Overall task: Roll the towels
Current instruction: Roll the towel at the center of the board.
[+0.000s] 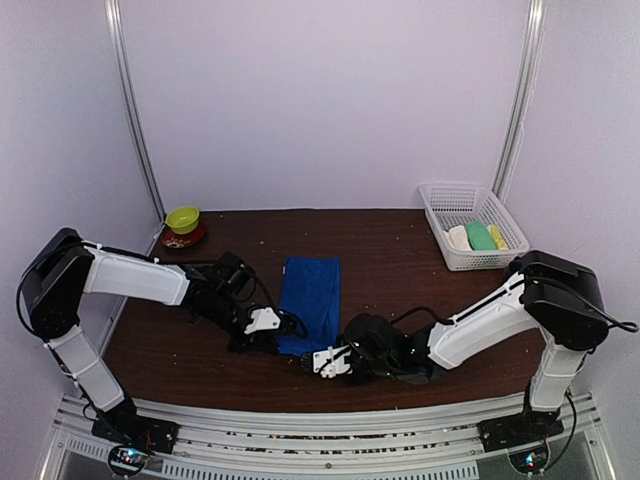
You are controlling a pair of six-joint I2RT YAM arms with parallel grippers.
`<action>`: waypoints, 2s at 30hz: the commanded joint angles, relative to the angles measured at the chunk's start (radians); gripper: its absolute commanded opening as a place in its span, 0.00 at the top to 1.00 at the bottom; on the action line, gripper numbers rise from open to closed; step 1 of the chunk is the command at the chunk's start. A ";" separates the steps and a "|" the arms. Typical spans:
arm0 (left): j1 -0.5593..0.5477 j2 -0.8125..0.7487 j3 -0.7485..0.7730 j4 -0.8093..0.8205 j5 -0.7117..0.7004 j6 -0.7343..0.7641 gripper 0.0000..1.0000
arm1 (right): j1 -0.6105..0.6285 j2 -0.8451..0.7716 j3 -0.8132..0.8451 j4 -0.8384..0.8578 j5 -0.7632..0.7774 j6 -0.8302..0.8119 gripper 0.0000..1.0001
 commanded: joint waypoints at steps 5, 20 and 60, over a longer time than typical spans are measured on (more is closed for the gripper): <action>0.008 -0.074 0.018 -0.107 0.077 0.077 1.00 | -0.013 -0.113 0.082 -0.237 -0.194 0.208 1.00; 0.033 -0.038 0.035 -0.117 0.062 0.066 0.92 | -0.117 -0.007 0.236 -0.537 -0.357 0.348 1.00; 0.109 0.151 0.078 -0.028 -0.058 -0.116 1.00 | -0.300 0.180 0.441 -0.707 -0.623 0.532 1.00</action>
